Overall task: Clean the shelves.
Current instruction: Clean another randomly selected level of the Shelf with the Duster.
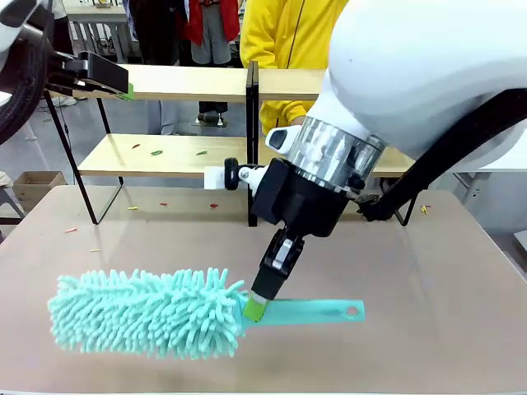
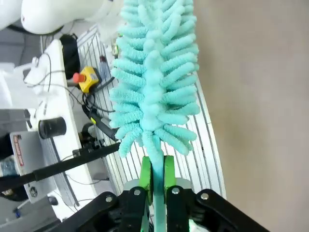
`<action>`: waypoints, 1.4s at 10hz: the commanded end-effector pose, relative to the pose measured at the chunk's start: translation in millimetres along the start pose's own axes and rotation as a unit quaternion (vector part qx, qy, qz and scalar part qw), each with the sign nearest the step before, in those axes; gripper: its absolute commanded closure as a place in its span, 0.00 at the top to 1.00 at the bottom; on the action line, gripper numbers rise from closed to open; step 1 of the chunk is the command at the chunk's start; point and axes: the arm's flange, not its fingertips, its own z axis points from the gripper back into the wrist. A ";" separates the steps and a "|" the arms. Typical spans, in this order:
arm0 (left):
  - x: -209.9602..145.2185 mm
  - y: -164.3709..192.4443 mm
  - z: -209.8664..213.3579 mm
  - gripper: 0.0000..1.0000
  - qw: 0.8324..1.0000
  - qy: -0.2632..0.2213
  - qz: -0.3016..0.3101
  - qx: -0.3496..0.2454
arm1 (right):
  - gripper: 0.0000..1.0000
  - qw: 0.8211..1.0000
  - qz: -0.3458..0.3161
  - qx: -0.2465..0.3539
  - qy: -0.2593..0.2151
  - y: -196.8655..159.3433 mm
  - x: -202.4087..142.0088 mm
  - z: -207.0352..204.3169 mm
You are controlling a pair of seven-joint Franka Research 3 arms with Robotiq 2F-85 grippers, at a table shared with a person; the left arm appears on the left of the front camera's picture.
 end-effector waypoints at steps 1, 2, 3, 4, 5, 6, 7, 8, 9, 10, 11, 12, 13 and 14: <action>0.1 0.5 0.7 1.00 1.000 -0.001 0.001 0.005 | 0.12 1.000 0.002 0.006 -0.003 -10.5 -0.5 -8.5; 0.1 0.5 0.7 1.00 1.000 -0.001 0.001 0.005 | 0.12 1.000 -0.008 0.002 -0.009 -14.2 0.5 -7.6; 0.1 0.5 0.7 1.00 1.000 -0.001 0.001 0.005 | 0.12 1.000 -0.014 -0.006 -0.014 -16.1 0.7 -6.0; 0.1 0.5 0.7 1.00 1.000 -0.001 0.001 0.005 | 0.12 1.000 -0.018 -0.007 -0.018 -18.3 1.0 -5.1; 0.1 0.5 0.7 1.00 1.000 -0.001 0.001 0.005 | 0.12 0.999 -0.032 -0.012 -0.020 -23.9 3.2 -6.5; 0.1 0.5 0.7 1.00 1.000 -0.001 0.001 0.005 | 0.12 0.996 -0.065 -0.050 -0.042 -34.7 10.0 -8.7; 0.1 0.5 0.7 1.00 1.000 -0.001 0.001 0.005 | 0.12 0.988 -0.099 -0.092 -0.073 -46.8 18.7 -9.9; 0.1 0.5 0.7 1.00 1.000 -0.001 0.001 0.005 | 0.12 0.972 -0.134 -0.157 -0.110 -59.8 29.2 -11.2; 0.1 0.5 0.7 1.00 1.000 -0.001 0.001 0.005 | 0.12 0.948 -0.174 -0.229 -0.139 -75.7 41.0 -15.4; 0.1 0.5 0.7 1.00 1.000 -0.001 0.001 0.005 | 0.12 0.941 -0.185 -0.251 -0.131 -91.4 54.7 -23.9; 0.1 0.5 0.7 1.00 1.000 -0.001 0.001 0.005 | 0.12 0.934 -0.193 -0.270 -0.130 -103.6 66.1 -30.4; 0.1 0.5 0.7 1.00 1.000 -0.001 0.001 0.005 | 0.12 0.938 -0.195 -0.262 -0.120 -114.3 74.0 -36.4; 0.1 0.5 0.7 1.00 1.000 -0.001 0.001 0.005 | 0.12 0.939 -0.203 -0.255 -0.110 -122.3 77.5 -40.8; 0.1 0.5 0.7 1.00 1.000 -0.001 0.001 0.005 | 0.12 0.936 -0.208 -0.259 -0.113 -124.3 76.8 -41.0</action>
